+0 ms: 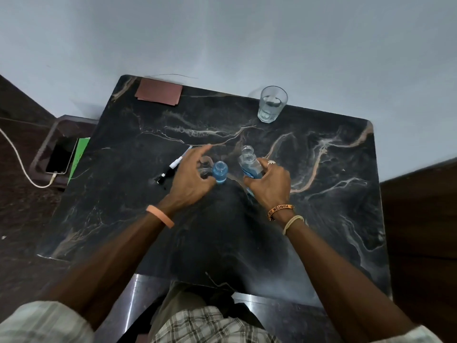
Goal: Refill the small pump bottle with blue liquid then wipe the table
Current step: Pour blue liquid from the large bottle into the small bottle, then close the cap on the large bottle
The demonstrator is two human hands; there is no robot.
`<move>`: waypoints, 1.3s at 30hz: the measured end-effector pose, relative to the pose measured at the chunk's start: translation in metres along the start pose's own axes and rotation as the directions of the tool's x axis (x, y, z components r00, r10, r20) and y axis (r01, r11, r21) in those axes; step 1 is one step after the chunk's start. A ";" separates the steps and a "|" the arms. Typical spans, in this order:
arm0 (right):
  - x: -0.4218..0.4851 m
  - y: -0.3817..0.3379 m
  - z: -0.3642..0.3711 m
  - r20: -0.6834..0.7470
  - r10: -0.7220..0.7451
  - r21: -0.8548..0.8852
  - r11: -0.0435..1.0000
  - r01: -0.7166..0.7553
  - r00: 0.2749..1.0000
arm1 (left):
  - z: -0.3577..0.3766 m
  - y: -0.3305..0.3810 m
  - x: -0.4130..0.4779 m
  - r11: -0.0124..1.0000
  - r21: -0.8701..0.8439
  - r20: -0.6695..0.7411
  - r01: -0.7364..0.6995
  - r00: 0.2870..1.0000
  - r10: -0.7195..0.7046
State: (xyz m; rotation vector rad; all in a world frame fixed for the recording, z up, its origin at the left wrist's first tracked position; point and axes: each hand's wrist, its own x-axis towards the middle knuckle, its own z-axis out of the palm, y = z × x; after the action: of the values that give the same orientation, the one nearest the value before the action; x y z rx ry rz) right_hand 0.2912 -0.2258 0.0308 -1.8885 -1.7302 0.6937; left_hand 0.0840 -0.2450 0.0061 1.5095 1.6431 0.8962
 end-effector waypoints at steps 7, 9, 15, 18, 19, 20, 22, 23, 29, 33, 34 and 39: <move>0.002 0.004 -0.052 -0.134 0.013 0.116 0.993 0.003 0.991 | 0.014 0.078 0.016 0.955 0.057 -0.150 -0.292 0.943 0.297; 0.002 0.007 -0.072 -0.172 0.014 0.114 0.993 0.006 0.985 | 0.037 0.106 0.023 0.955 -0.024 -0.032 -0.294 0.955 0.294; 0.001 0.028 -0.135 -0.294 0.081 0.114 0.992 -0.049 0.952 | 0.096 0.175 0.035 0.959 -0.118 0.144 -0.258 0.951 0.274; -0.002 0.049 -0.162 -0.359 0.101 0.101 0.992 -0.068 0.928 | 0.124 0.205 0.039 0.963 -0.130 0.215 -0.234 0.942 0.258; -0.004 0.057 -0.170 -0.390 0.114 0.099 0.992 -0.081 0.914 | 0.134 0.214 0.039 0.964 -0.136 0.249 -0.227 0.934 0.255; -0.006 0.066 -0.176 -0.419 0.133 0.101 0.990 -0.099 0.898 | 0.144 0.222 0.039 0.966 -0.145 0.283 -0.214 0.926 0.248; -0.011 0.083 -0.183 -0.445 0.194 0.126 0.980 -0.154 0.874 | 0.164 0.232 0.035 0.969 -0.175 0.348 -0.172 0.910 0.225; -0.014 0.093 -0.184 -0.445 0.233 0.139 0.972 -0.190 0.864 | 0.174 0.235 0.033 0.971 -0.180 0.383 -0.155 0.898 0.215; -0.043 0.149 -0.161 -0.421 0.374 0.169 0.927 -0.334 0.826 | 0.225 0.209 0.013 0.990 -0.118 0.565 -0.073 0.815 0.128; -0.056 0.171 -0.139 -0.427 0.438 0.159 0.897 -0.411 0.791 | 0.239 0.188 0.000 0.996 -0.074 0.620 -0.041 0.781 0.079; -0.057 0.175 -0.135 -0.429 0.442 0.155 0.895 -0.417 0.788 | 0.241 0.185 -0.001 0.998 -0.058 0.636 -0.039 0.769 0.068; -0.061 0.184 -0.125 -0.451 0.428 0.171 0.902 -0.395 0.783 | 0.244 0.177 -0.009 0.997 -0.068 0.681 -0.027 0.729 0.066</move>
State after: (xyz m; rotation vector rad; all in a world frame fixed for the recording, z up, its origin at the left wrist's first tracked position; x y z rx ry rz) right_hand 0.5073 -0.3032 0.0068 -2.1849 -0.9789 0.3700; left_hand 0.3833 -0.2361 0.0382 1.5884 1.0219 0.3140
